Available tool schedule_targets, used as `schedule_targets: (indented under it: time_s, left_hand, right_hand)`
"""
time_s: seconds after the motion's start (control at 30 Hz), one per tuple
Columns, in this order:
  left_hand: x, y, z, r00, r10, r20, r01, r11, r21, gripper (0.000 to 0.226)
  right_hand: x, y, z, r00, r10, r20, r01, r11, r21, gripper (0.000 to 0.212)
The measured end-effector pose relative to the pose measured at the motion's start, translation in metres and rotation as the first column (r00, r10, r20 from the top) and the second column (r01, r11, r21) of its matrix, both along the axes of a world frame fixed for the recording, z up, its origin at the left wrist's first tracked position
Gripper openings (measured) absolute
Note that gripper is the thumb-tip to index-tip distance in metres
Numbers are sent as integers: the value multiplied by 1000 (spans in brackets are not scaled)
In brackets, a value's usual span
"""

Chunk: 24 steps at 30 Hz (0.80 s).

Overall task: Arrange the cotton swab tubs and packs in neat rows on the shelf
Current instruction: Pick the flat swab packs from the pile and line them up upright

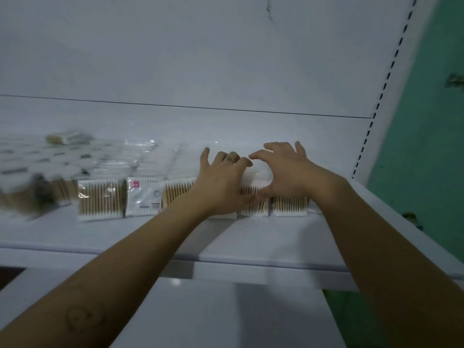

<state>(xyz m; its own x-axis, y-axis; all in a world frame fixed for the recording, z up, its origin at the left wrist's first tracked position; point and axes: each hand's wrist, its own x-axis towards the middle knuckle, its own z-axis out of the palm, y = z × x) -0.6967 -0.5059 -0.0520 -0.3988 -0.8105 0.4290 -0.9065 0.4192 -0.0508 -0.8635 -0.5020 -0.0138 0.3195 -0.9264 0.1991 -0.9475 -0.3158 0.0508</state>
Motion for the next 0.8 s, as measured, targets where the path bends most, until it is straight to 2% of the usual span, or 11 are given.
schedule_targets:
  time_s: [0.17,0.27,0.33,0.43,0.57,0.8]
  left_hand:
    - [32,9,10,994,45,103,-41,998,-37,75]
    - [33,12,9,972,67,226,-46,994,-98,68]
    - [29,13,6,953,81,293,-47,992,-121,62]
    - [26,13,0,952,82,293,-55,994,-99,59]
    - [41,17,8,979,81,189,-64,993,-98,61]
    - [132,22,35,953,286,95,-271,951,-148,61]
  right_hand:
    - [7,1,-9,998,61,5,-61,998,-15,69]
    - [13,-1,-13,995,103,-6,-103,993,-64,47]
    - [14,-3,-13,994,104,-21,-105,992,-76,43]
    - [14,-5,-9,994,89,-68,-92,995,-40,50]
    - [21,-5,11,994,100,-37,-101,995,-12,68]
    - [106,-15,36,965,258,54,-256,965,-54,74]
